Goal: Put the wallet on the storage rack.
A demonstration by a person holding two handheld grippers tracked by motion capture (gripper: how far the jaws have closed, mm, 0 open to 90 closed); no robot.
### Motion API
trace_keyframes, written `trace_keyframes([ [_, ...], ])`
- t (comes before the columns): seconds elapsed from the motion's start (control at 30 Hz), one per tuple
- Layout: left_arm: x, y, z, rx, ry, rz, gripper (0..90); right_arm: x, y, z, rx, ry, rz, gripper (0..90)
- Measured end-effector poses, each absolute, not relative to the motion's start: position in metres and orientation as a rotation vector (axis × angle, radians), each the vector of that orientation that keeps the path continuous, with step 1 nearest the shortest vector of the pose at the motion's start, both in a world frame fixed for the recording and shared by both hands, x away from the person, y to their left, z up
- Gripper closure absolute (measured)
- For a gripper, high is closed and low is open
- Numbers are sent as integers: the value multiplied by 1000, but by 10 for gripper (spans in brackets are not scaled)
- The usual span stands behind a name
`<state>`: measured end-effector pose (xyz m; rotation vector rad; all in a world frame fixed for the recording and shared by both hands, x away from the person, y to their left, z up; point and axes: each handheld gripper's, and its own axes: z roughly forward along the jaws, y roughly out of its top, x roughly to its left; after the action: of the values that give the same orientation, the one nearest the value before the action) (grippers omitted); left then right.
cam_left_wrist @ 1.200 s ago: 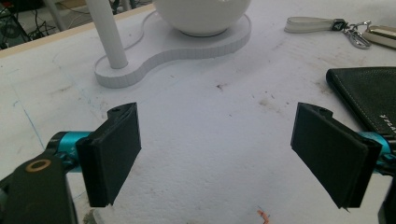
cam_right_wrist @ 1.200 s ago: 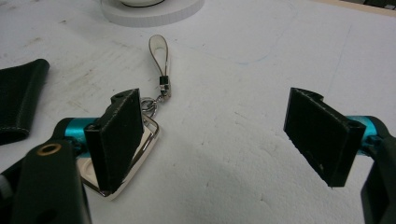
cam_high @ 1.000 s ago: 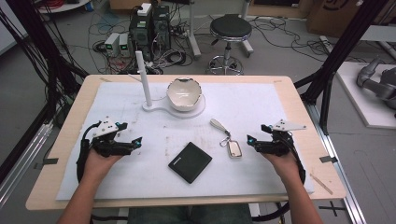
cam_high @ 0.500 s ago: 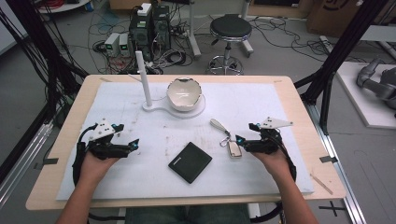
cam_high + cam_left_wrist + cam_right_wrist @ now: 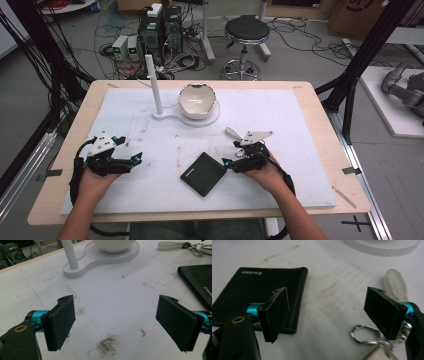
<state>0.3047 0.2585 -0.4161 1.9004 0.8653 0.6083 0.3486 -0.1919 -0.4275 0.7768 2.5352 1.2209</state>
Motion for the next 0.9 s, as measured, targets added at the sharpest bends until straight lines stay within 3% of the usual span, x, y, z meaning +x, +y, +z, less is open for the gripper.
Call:
trace_keyframes([
  [0.37,298,261,-416,1910,871,626,159,352,-163,-439,724,2654,1200,209],
  [0.57,296,263,-417,1904,884,630,159,353,-158,-444,728,2722,1181,353],
  [0.7,296,264,-417,1909,885,632,159,353,-159,-444,759,2792,1219,551],
  [0.9,297,259,-417,1928,867,632,159,355,-160,-445,805,2828,1252,640],
])
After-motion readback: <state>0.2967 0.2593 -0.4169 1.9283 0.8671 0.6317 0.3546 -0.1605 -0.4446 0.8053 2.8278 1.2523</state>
